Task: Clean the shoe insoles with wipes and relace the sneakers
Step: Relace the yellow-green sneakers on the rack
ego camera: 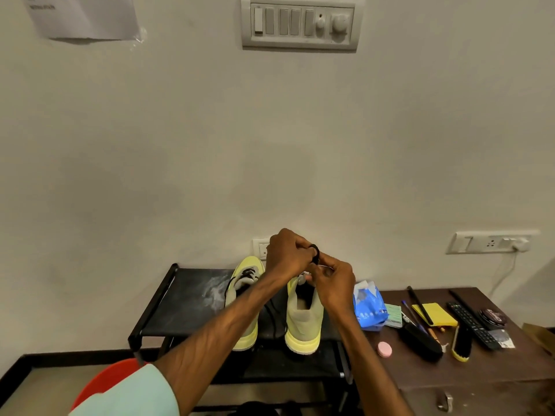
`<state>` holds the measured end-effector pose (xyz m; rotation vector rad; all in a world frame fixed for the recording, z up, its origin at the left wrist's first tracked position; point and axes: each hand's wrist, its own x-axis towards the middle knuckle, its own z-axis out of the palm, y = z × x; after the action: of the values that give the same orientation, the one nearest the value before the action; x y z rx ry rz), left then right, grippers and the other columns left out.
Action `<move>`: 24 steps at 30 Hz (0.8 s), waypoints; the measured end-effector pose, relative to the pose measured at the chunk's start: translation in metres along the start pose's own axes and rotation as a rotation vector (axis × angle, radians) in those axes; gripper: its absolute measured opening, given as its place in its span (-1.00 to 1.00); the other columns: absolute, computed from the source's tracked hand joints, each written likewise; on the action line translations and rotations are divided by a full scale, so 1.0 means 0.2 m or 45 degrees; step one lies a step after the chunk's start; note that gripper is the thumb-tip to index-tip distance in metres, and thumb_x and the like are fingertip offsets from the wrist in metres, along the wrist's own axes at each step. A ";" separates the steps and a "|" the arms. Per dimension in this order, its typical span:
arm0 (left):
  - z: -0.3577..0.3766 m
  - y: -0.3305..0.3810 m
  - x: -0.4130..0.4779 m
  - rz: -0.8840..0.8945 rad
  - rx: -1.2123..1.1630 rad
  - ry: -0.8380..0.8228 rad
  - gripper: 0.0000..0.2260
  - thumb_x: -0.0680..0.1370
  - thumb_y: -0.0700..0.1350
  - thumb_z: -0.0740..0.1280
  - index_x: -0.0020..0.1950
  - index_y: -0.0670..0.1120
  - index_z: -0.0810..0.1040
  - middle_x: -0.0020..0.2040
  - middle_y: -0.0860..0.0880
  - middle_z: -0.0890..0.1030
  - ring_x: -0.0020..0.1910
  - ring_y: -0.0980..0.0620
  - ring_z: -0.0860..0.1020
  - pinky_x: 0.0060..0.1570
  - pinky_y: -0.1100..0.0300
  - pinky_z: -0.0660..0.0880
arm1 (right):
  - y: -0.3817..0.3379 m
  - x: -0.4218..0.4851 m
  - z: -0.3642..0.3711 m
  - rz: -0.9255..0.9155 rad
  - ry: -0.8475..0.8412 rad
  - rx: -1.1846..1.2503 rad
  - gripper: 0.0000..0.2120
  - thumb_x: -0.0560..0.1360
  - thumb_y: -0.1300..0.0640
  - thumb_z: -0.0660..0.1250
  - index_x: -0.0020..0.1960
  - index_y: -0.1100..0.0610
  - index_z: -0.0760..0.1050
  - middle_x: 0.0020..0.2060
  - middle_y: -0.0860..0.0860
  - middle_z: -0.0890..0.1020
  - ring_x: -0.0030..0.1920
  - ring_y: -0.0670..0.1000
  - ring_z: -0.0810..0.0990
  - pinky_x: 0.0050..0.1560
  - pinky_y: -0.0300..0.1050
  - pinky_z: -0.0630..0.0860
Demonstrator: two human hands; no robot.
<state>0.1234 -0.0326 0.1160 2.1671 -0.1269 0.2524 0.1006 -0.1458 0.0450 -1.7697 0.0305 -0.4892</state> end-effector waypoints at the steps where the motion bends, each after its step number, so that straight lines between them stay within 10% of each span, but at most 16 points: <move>1: 0.00 0.00 0.00 -0.015 0.001 0.017 -0.96 0.44 -0.13 0.52 -0.14 -0.02 0.77 -0.24 0.06 0.72 -0.29 0.16 0.65 -0.22 0.22 0.62 | 0.01 0.02 -0.01 0.039 -0.050 -0.003 -0.73 0.57 0.29 0.39 -0.12 -0.07 0.66 -0.33 -0.15 0.71 -0.25 -0.12 0.71 0.01 0.00 0.66; 17: 0.02 0.01 -0.02 -0.122 -0.012 0.058 -0.92 0.42 -0.07 0.57 -0.12 0.03 0.73 -0.22 0.12 0.69 -0.28 0.18 0.65 -0.30 0.36 0.51 | 0.00 0.07 -0.04 -0.217 -0.056 -0.192 -0.84 0.50 0.35 0.44 -0.20 0.15 0.70 -0.41 -0.11 0.65 -0.36 -0.19 0.64 -0.26 -0.44 0.49; 24: 0.00 -0.15 -0.10 -0.044 -0.272 -0.202 -0.94 0.53 -0.08 0.49 -0.05 0.01 0.75 -0.11 0.11 0.73 -0.19 0.31 0.64 -0.17 0.49 0.49 | 0.13 0.12 -0.15 -0.338 -0.188 -0.200 -0.93 0.54 0.14 0.49 -0.01 0.07 0.74 -0.20 -0.02 0.75 -0.16 -0.04 0.74 -0.07 -0.02 0.70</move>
<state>0.1085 -0.0152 0.0882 1.9725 -0.1971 0.0444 0.1184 -0.1869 0.0335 -1.9713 -0.2802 -0.5570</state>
